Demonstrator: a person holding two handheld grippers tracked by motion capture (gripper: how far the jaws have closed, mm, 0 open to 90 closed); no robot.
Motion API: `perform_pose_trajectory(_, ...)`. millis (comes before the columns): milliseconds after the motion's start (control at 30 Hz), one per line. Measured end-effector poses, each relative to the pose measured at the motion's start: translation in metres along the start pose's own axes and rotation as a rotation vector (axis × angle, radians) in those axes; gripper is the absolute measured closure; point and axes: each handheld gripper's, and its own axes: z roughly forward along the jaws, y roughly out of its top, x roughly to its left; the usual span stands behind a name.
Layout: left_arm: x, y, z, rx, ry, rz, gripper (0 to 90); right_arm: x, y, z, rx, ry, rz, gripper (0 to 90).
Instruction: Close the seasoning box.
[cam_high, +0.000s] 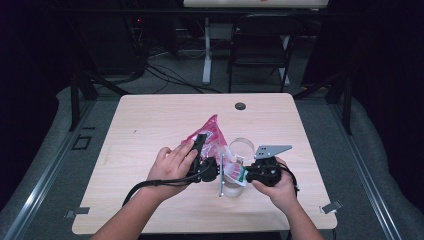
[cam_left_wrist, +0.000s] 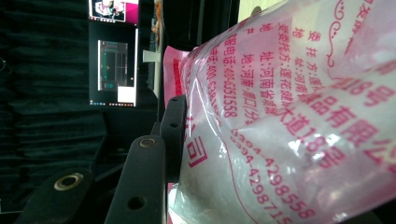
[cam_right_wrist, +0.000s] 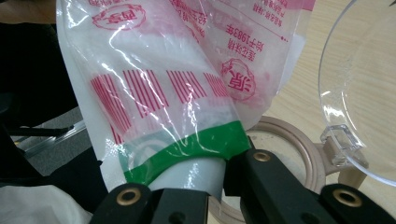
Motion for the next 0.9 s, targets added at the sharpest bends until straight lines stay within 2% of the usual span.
perform_pose_trajectory(900, -0.0005, 0.0009, 0.0004, -0.001, -0.007, -0.003, 66.4, -0.0015, -0.001, 0.0006, 0.005, 0.001, 0.006, 90.0)
